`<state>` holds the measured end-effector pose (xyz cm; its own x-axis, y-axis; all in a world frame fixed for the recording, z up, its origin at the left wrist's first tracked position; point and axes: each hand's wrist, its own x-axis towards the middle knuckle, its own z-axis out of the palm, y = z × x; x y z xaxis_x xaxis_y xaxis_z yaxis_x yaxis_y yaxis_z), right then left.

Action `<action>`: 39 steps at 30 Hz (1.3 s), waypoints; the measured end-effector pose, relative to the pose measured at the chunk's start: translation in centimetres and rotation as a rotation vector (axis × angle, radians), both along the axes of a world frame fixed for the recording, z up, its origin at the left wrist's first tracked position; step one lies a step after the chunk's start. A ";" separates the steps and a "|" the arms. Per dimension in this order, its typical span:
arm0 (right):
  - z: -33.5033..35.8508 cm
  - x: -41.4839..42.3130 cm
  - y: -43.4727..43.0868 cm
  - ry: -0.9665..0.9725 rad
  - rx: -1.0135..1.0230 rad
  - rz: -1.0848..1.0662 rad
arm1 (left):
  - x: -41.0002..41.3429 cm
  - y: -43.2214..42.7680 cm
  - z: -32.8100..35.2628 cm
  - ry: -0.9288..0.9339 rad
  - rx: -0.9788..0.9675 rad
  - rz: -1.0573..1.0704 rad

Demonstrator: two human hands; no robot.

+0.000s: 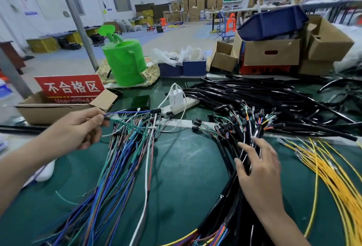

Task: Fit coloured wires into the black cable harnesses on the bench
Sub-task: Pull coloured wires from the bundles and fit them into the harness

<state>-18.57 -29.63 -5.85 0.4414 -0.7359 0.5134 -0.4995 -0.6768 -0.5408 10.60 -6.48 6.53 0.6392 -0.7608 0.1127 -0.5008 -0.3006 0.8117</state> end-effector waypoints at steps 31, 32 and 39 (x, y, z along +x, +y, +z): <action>8.5 9.7 -7.6 0.629 -0.232 0.365 | 3.6 3.1 -5.1 -0.391 0.230 0.212; 8.4 9.2 -7.7 0.609 -0.211 0.383 | 3.6 2.5 -5.4 -0.426 0.270 0.222; 7.7 6.6 -8.4 0.509 -0.010 0.448 | -2.1 -3.1 -7.7 -0.459 0.273 0.170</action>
